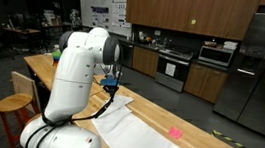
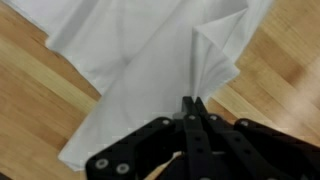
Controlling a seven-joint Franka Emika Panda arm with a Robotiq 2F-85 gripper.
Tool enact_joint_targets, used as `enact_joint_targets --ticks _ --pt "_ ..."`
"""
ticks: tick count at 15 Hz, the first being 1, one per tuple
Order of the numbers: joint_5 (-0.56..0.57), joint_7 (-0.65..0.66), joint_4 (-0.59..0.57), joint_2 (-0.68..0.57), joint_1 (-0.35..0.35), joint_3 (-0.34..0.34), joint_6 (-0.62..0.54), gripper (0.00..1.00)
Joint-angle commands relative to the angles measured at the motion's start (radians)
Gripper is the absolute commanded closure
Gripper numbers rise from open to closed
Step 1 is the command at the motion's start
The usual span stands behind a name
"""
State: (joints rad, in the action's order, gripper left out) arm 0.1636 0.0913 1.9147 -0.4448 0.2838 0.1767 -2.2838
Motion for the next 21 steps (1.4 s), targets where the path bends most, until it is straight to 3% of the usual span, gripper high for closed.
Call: enact_joint_targets --ticks 1,10,15,21 --pt "-0.020 -0.136 -0.135 -0.095 0.015 0.049 0.042 1.00" --pt "0.006 -0.376 -0.464 -0.304 0.117 0.119 0.268 1.00" --pt "0.100 -0.398 -0.731 -0.455 0.242 0.087 0.464 1.00" --pt "0.112 -0.422 -1.050 -0.639 0.340 0.086 0.617 1.00"
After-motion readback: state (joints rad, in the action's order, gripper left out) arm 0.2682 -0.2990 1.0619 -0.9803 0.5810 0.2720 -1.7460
